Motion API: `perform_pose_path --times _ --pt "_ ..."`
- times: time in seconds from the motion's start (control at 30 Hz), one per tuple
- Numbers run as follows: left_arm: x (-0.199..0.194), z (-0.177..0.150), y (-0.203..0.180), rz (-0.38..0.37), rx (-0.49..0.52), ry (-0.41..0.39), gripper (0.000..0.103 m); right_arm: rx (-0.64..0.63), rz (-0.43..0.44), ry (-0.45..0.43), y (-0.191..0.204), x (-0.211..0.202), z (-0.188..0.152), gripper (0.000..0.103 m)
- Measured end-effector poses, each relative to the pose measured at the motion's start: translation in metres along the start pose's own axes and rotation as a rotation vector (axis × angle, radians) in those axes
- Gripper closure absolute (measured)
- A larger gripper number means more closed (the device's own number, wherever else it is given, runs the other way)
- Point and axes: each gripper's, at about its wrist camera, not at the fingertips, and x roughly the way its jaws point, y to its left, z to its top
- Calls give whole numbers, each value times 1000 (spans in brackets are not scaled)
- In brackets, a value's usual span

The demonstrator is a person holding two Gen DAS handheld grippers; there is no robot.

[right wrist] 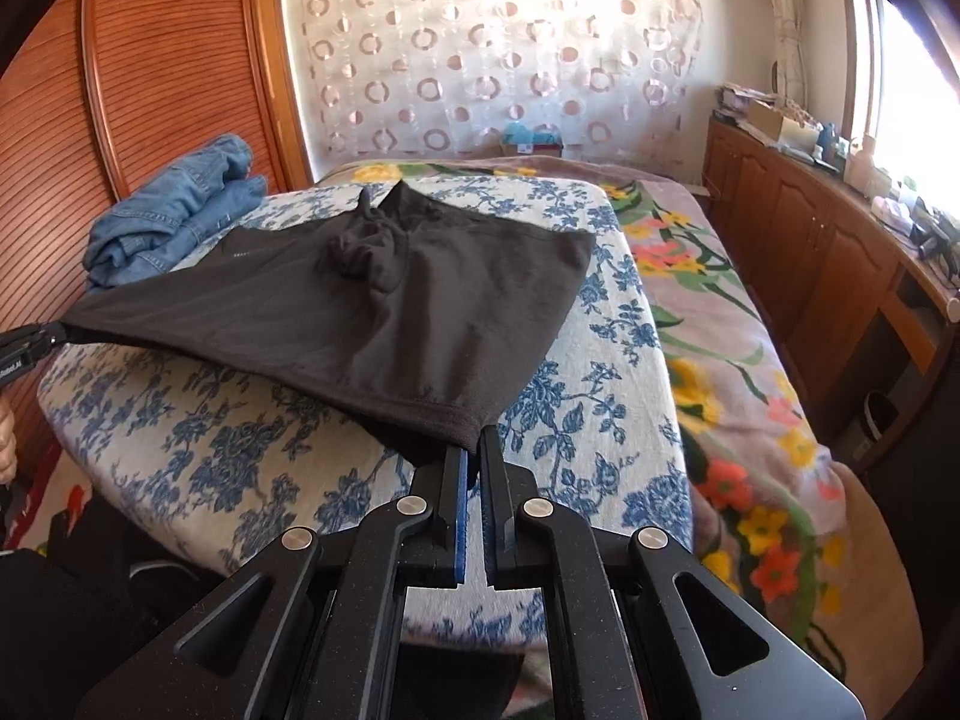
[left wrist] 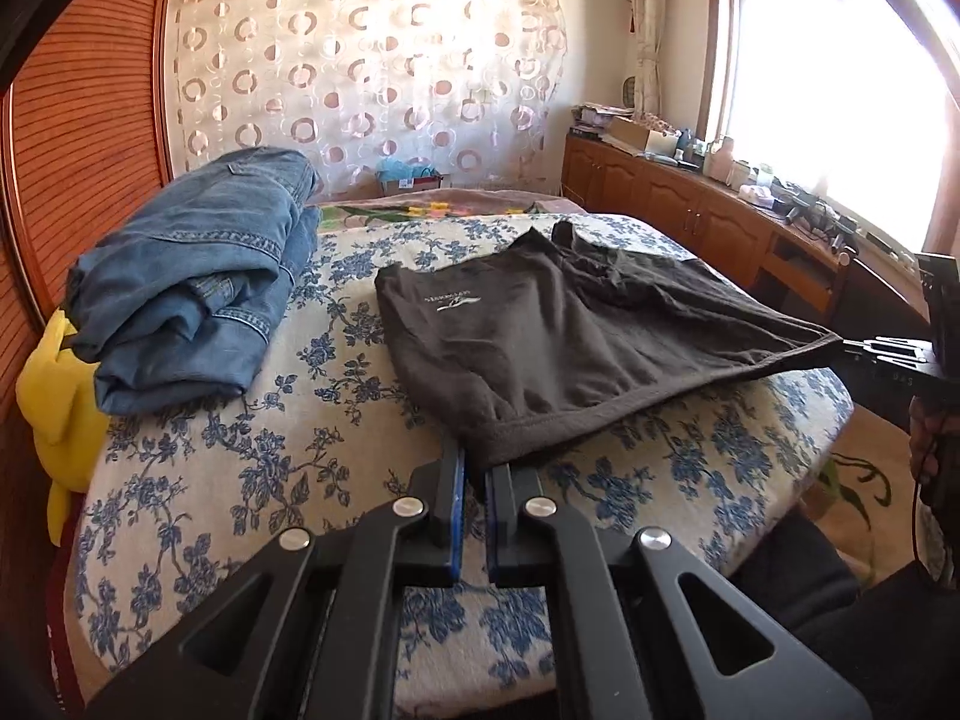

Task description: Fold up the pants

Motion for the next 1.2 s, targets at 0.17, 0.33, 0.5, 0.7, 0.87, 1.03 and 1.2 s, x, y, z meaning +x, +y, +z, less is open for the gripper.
perform_pose_path --times 0.17,0.33,0.5,0.7,0.87,1.03,1.2 --pt "-16 -7 -4 -8 -3 -5 102 -3 10 -11 0 -17 -4 102" --pt "-21 -17 -9 -9 2 22 101 -18 23 -8 10 -30 -13 102" --pt "-14 -25 -7 -1 -7 54 98 -14 23 22 11 -23 -22 101" --pt "-21 -30 -5 25 -8 52 86 -13 21 22 13 -30 -26 97" --pt "-31 -28 1 38 -10 39 75 -28 12 5 14 -41 -26 95" --pt "-34 -22 3 42 -22 36 64 -16 4 -25 12 -45 -20 88" --pt "-30 -15 6 39 -32 28 53 -3 -2 -50 13 -37 -12 76"
